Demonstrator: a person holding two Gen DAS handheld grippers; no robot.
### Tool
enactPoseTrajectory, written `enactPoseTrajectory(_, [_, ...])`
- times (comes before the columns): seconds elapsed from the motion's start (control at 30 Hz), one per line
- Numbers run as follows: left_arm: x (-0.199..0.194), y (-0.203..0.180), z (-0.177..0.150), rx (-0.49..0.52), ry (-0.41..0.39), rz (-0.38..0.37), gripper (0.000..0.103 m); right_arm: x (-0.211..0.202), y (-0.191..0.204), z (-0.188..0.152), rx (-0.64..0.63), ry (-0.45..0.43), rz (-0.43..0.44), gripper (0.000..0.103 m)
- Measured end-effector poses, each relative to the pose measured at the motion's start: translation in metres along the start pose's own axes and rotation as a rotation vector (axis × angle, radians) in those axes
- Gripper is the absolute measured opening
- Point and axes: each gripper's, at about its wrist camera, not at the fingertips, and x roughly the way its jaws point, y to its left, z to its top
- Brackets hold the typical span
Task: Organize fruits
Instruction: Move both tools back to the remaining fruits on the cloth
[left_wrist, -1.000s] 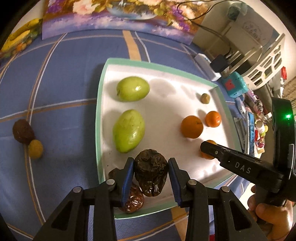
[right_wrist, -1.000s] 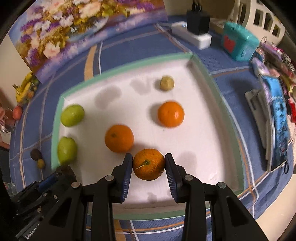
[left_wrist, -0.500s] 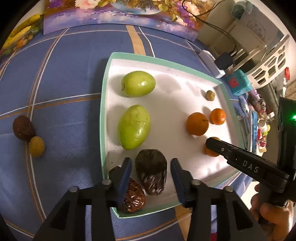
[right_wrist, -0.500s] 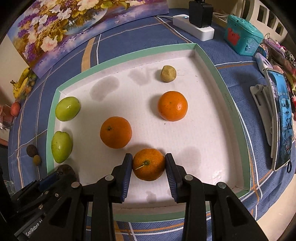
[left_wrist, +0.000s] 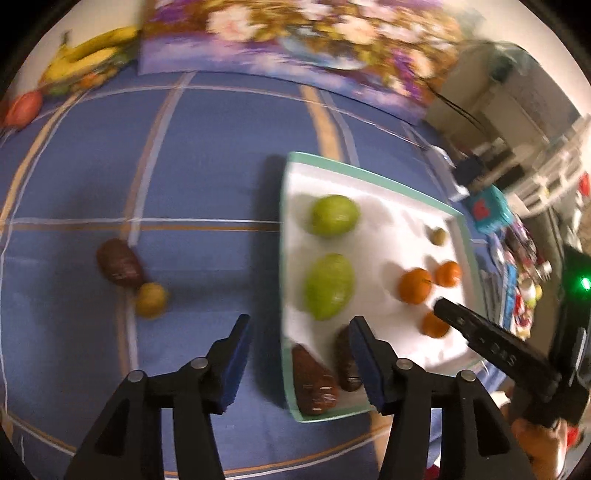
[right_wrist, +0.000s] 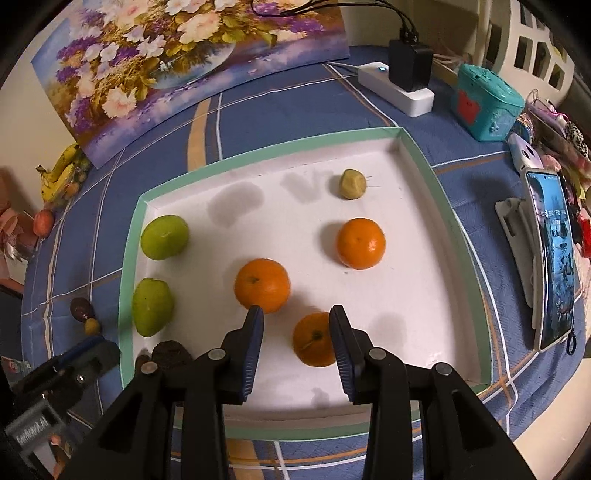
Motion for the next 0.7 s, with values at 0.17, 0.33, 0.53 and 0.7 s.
enactPoseTrajectory(0.17, [-0.013, 0.036, 0.004, -0.112, -0.039, 0.112, 0.087, -0.001, 0.02, 0.001, -0.044, -0.008, 0.004, 0.066])
enactPoseTrajectory(0.33, [-0.026, 0.076, 0.004, -0.232, -0.086, 0.227, 0.1, 0.002, 0.04, 0.002, -0.078, -0.009, 0.002, 0.076])
enactPoseTrajectory(0.53, [-0.046, 0.119, 0.0, -0.354, -0.142, 0.332, 0.103, 0.005, 0.069, 0.001, -0.135, -0.017, 0.01, 0.083])
enactPoseTrajectory(0.7, [-0.065, 0.145, -0.003, -0.406, -0.188, 0.413, 0.103, 0.006, 0.098, 0.0, -0.179, -0.035, 0.027, 0.086])
